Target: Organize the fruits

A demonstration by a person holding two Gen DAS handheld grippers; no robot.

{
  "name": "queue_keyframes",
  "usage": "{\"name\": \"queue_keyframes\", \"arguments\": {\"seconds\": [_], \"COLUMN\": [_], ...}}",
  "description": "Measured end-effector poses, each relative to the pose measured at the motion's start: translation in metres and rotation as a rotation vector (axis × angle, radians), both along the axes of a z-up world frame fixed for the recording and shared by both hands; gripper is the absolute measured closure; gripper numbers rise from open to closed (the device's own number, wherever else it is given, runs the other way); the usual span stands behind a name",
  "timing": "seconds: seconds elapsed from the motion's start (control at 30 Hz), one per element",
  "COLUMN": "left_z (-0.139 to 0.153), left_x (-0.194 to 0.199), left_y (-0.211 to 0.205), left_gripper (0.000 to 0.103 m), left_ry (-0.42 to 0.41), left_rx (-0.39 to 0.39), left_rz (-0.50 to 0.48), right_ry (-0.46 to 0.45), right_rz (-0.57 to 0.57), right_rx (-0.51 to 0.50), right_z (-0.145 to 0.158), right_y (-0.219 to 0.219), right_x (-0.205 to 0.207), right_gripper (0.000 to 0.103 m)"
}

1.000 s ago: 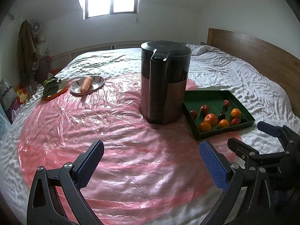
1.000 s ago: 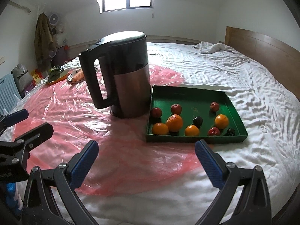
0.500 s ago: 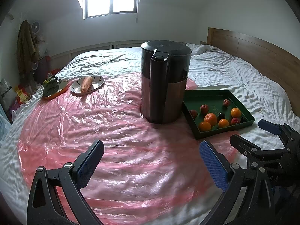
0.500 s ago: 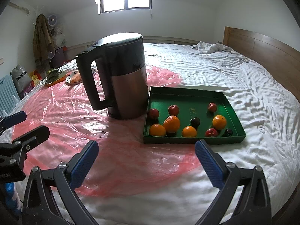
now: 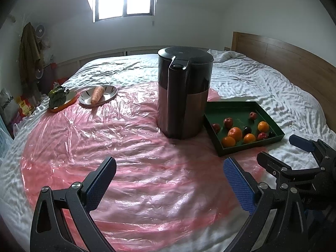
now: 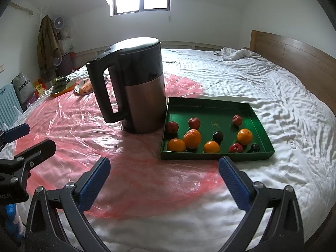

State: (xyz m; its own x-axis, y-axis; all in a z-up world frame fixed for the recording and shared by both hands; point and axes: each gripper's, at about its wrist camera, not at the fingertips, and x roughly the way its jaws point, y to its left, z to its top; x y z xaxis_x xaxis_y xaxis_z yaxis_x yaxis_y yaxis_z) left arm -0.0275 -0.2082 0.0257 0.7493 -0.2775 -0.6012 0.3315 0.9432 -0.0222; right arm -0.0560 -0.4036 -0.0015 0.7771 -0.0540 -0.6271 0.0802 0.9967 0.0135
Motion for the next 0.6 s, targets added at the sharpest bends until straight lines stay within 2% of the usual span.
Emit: {"name": "queue_keyframes", "arguments": {"seconds": [0.6], "left_z": [-0.0007], "left_x": [-0.0008], "left_y": [0.0055], "left_gripper": [0.002], "left_ry": [0.008], "left_rx": [0.002], "left_rz": [0.020], "right_ry": [0.002], "right_rz": [0.001], "right_rx": [0.002], "right_z": [0.0001], "right_y": [0.0039], "right_x": [-0.0056], "right_gripper": [0.000]}}
